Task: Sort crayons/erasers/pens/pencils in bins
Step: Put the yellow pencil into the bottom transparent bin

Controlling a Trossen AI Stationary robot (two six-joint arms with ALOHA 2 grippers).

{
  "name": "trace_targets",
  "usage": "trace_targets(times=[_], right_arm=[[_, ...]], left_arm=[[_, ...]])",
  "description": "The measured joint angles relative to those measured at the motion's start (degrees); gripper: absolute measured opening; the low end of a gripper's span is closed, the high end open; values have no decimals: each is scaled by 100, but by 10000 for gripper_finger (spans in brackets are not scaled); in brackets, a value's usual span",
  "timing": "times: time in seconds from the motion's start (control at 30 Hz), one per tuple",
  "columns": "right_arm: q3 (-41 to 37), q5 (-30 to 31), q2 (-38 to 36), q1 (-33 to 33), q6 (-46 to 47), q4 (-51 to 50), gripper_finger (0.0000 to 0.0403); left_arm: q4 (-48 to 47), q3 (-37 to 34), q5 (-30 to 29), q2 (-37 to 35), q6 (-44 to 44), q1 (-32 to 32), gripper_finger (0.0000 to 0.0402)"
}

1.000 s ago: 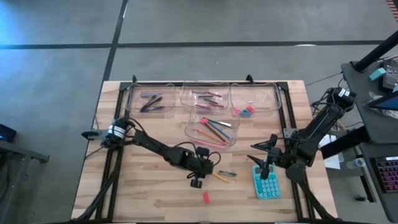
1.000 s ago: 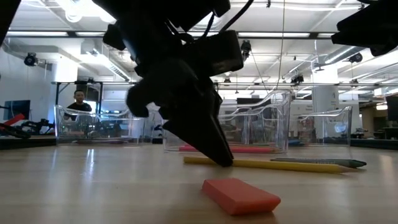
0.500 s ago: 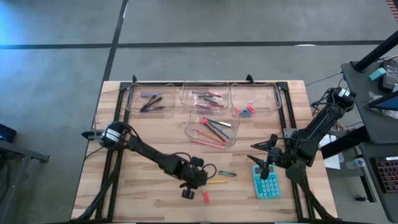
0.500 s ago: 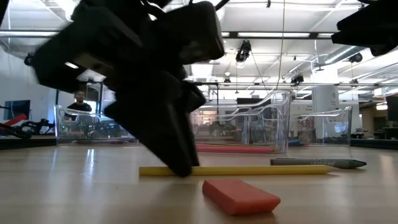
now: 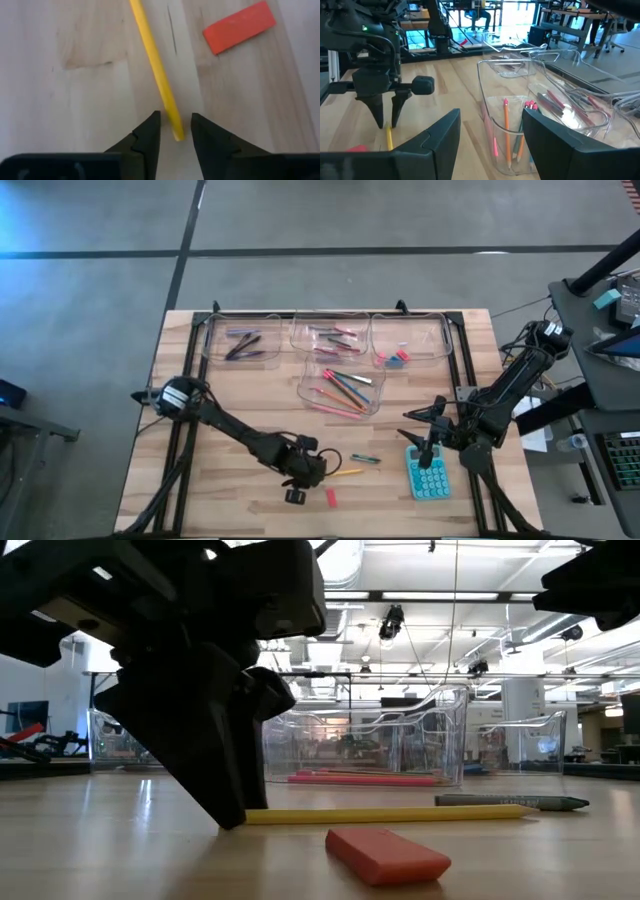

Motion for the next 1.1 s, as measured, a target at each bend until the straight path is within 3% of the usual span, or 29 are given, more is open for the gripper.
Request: trace_targets(times=[0.33, 0.67, 1.1], right_arm=[[0, 0, 0, 0, -14, -3, 203], [0, 0, 0, 0, -14, -4, 203], [0, 0, 0, 0, -18, -35, 203]], left_arm=[[-13, -118, -81, 0, -40, 0, 9], [93, -58, -110, -119, -101, -2, 3], [187, -54, -693, -811, 83, -37, 4]])
